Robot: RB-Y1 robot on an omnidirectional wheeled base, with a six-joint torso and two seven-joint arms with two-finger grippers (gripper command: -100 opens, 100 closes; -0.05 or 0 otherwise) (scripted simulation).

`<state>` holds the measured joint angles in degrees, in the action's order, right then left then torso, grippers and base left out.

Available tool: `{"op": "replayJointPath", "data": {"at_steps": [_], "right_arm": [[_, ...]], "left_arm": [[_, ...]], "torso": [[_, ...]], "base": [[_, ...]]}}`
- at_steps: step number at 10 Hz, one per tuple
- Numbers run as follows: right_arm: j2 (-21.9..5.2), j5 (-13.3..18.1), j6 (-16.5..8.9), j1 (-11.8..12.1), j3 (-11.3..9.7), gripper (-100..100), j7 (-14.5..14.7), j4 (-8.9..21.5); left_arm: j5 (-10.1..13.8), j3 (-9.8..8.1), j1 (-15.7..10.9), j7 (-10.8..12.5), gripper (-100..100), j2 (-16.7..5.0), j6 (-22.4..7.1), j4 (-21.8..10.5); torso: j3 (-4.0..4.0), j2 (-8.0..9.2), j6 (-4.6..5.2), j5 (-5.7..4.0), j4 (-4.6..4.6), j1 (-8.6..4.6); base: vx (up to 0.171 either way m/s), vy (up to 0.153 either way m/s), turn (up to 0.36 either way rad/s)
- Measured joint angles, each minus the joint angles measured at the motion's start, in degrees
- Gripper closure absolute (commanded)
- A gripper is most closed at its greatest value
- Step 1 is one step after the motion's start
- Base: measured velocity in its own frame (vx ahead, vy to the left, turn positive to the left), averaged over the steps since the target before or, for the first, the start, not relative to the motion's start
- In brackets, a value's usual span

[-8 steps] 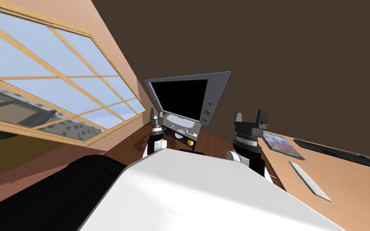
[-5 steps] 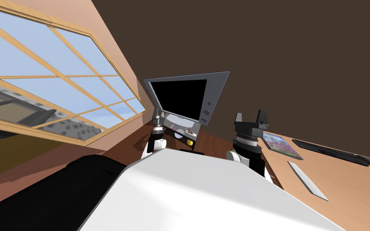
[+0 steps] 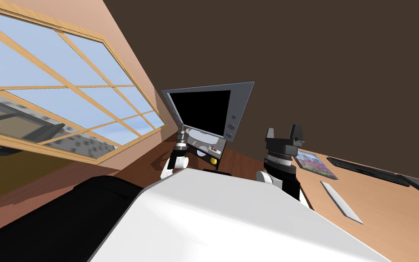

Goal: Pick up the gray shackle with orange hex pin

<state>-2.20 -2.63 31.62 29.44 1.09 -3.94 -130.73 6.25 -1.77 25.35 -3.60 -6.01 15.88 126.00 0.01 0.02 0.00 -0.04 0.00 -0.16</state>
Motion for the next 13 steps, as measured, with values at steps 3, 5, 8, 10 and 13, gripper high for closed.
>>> {"op": "replayJointPath", "data": {"at_steps": [3, 5, 8, 10, 13], "right_arm": [[0.0, 0.0, 0.0, 0.0, 0.0, 0, 0.0, 0.0], [0.0, 0.0, 0.0, 0.0, 0.0, 0, 0.0, 0.0], [0.0, 0.0, 0.0, 0.0, 0.0, 0, 0.0, 0.0], [0.0, 0.0, 0.0, 0.0, 0.0, 0, 0.0, 0.0], [0.0, 0.0, 0.0, 0.0, 0.0, 0, 0.0, 0.0]], "left_arm": [[0.2, -0.12, -2.7, -0.5, -100, -1.0, -5.5, -2.1], [0.3, 0.01, -4.2, -1.0, -100, -1.5, -8.6, -4.3], [0.5, -0.14, -5.8, -1.3, -100, -1.9, -12.5, -6.3], [0.7, -0.33, -7.1, -1.6, -100, -2.2, -15.3, -7.6], [0.9, -0.75, -9.3, -1.9, -100, -2.6, -20.2, -9.7]], "torso": [[0.01, 0.03, 0.00, -0.02, 0.00, -0.07], [0.01, 0.02, 0.00, -0.02, 0.00, -0.10], [0.02, 0.03, 0.00, -0.01, 0.01, -0.03], [0.01, 0.01, -0.01, 0.00, 0.00, 0.01], [-0.01, -0.01, 0.00, -0.01, 0.00, -0.03]], "base": [[-0.016, -0.061, -0.001], [-0.014, -0.067, -0.004], [-0.018, -0.054, -0.007], [-0.011, -0.045, -0.009], [-0.007, -0.062, -0.017]]}}
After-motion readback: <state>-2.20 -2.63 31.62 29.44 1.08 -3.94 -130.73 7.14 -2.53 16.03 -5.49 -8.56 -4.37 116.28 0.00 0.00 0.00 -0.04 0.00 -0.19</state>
